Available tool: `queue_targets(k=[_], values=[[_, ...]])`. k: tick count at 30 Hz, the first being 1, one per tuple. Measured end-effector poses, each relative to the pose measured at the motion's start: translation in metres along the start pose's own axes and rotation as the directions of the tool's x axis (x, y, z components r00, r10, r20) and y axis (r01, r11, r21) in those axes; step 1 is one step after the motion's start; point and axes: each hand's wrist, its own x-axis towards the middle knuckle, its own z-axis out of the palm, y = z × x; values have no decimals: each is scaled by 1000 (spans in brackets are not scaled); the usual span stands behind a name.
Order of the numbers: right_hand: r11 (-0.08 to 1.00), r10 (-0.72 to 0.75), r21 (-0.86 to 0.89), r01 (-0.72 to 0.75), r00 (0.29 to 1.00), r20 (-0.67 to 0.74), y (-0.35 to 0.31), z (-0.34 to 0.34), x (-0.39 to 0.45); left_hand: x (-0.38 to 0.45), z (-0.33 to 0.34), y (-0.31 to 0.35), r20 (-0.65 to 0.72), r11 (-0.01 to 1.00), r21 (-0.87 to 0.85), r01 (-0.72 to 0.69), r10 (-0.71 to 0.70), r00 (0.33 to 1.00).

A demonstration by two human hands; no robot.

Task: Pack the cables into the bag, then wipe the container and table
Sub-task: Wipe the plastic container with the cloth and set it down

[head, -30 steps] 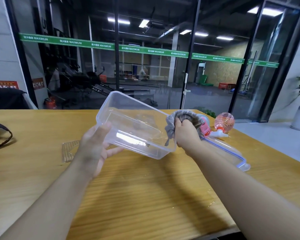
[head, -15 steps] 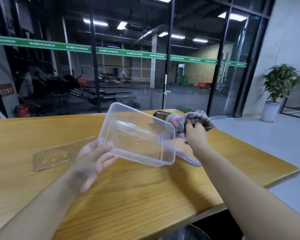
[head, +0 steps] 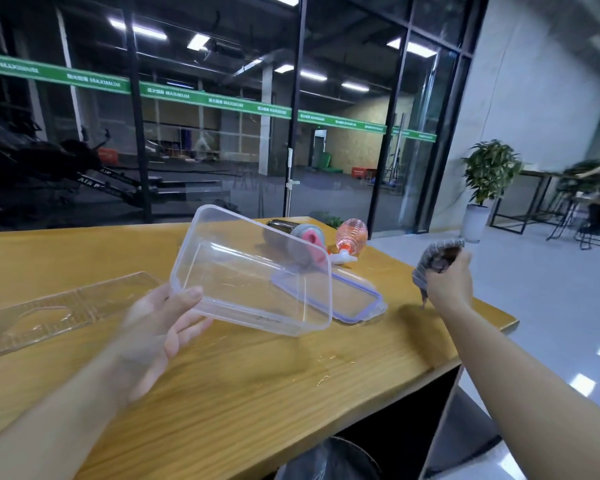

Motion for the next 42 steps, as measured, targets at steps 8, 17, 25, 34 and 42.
queue_targets(k=[8,17,25,34,42], values=[[998,5,-64,-7,1000,-23,41,-8,23,2,3,-3,-50,971,-237,40,-53,997],[913,-28,-404,52,998,64,69,-17,31,8,-7,-9,-106,967,-251,33,-61,992],[821,129,-566,-73,990,60,71,-10,40,13,-2,-6,-139,970,-243,-15,-19,990],[764,-178,-598,241,970,163,40,22,16,11,-7,-4,-164,981,-196,8,-41,986],[854,-279,-167,493,704,653,-23,65,-48,6,-9,4,-185,980,-197,-28,-9,983]])
